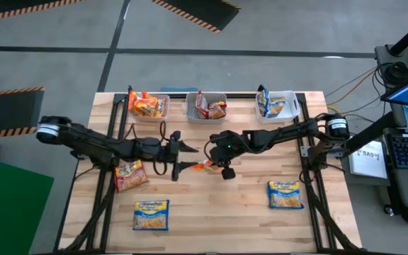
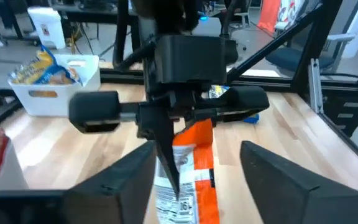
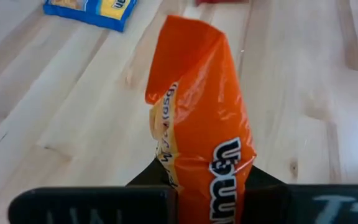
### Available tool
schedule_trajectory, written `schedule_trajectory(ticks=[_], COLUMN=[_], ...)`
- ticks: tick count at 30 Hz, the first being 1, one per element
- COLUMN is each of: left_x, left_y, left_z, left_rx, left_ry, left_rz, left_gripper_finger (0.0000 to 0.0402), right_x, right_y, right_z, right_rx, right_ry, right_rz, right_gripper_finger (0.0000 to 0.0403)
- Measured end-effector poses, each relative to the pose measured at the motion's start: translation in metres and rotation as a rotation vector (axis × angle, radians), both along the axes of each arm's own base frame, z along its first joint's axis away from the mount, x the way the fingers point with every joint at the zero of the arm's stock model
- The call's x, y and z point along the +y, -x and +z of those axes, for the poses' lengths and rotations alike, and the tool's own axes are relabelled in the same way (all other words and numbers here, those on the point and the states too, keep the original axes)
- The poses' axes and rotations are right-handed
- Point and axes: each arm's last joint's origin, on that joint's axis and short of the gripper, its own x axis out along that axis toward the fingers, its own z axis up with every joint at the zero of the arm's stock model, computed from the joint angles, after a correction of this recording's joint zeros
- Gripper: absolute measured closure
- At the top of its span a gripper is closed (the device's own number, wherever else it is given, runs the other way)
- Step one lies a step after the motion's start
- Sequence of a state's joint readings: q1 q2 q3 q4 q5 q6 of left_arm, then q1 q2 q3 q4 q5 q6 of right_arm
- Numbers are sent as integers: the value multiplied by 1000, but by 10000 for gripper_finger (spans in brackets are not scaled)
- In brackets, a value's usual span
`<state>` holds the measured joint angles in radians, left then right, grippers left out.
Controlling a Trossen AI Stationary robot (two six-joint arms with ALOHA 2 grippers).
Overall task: Sort Maruchan noodles
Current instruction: Put the orange noodle pack into the transparent bin
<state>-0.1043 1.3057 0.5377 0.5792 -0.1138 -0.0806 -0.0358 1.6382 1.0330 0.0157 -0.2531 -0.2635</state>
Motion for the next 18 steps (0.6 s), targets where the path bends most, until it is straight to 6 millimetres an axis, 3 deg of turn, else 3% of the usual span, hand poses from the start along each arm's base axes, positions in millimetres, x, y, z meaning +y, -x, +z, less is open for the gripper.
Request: schedule_trajectory(ticks=[8,14,18], left_x=[-4,-6,-7], left_y=[-17,-29,-32], left_z=[-35,-59,-66], left_rx=[86,134,158], left_ry=[42,52,58], left_rz=[2,7,9], left_gripper_finger=[133,131,152], right_x=[-1,-1,-1], right_y=[-1,-1,-1], right_z=[1,0,0], right_rx=[-18,-16,-16], right_ry=[4,2,1], right_rz=[-2,-4,-4], right_gripper_finger=[370,370,370])
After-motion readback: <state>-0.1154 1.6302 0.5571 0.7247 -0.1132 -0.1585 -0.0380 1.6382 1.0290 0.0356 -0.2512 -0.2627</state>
